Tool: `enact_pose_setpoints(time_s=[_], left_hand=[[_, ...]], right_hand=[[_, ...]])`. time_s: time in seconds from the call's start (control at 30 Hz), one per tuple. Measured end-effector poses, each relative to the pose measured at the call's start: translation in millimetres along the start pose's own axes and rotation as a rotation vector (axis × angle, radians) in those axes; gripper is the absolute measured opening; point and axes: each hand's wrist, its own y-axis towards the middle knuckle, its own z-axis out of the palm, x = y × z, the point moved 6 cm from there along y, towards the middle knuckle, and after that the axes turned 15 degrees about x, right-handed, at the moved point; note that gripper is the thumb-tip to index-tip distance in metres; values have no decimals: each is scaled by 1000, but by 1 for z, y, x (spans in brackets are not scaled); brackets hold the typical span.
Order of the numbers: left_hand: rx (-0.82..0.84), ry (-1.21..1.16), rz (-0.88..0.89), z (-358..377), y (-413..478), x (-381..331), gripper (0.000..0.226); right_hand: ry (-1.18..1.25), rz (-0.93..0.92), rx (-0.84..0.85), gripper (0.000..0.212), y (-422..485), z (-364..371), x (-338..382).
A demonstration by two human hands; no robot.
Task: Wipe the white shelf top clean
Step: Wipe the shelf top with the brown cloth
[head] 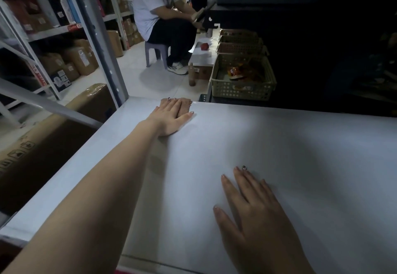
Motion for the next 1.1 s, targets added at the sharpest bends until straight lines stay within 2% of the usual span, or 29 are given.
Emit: enact_pose_setpoints(time_s=[0.97, 1.1], left_hand=[[25, 57, 32, 16, -56, -4, 74], [-17, 69, 82, 14, -77, -17, 66]], right_hand=[[-15, 72, 139, 55, -7, -6, 2], [15, 79, 170, 55, -7, -6, 3]])
